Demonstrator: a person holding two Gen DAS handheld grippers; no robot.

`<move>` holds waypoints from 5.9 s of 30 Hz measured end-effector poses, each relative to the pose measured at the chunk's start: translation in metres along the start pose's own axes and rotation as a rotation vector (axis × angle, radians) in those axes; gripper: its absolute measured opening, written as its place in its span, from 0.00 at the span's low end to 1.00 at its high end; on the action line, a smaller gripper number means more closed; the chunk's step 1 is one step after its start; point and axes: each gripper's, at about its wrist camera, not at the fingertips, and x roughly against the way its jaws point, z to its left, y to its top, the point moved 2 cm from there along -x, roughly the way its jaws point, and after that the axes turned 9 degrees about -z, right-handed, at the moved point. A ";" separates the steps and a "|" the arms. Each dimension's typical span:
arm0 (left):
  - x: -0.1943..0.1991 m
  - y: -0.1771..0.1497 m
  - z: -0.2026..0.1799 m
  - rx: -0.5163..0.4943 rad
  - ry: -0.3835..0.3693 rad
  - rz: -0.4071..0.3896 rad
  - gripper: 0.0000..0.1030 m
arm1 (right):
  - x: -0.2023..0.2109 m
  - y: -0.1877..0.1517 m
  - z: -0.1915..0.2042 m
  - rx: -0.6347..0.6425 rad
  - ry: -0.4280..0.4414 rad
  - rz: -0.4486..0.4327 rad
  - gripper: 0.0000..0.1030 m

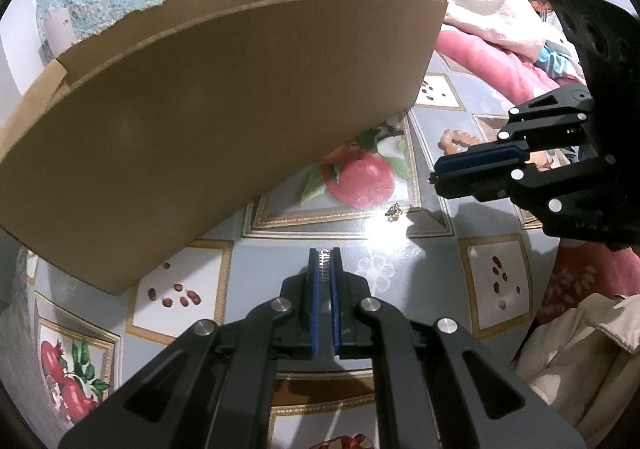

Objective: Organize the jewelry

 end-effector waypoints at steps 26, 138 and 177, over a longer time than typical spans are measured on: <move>0.091 0.103 0.046 0.048 0.050 -0.308 0.04 | 0.037 0.114 -0.005 0.076 0.094 -0.334 0.05; -0.001 0.021 -0.015 0.052 0.014 -0.084 0.72 | 0.026 -0.031 -0.047 -0.413 -0.157 -0.063 0.34; -0.034 0.021 -0.046 -0.088 -0.029 -0.036 0.04 | 0.022 -0.040 -0.057 -0.433 -0.144 -0.062 0.33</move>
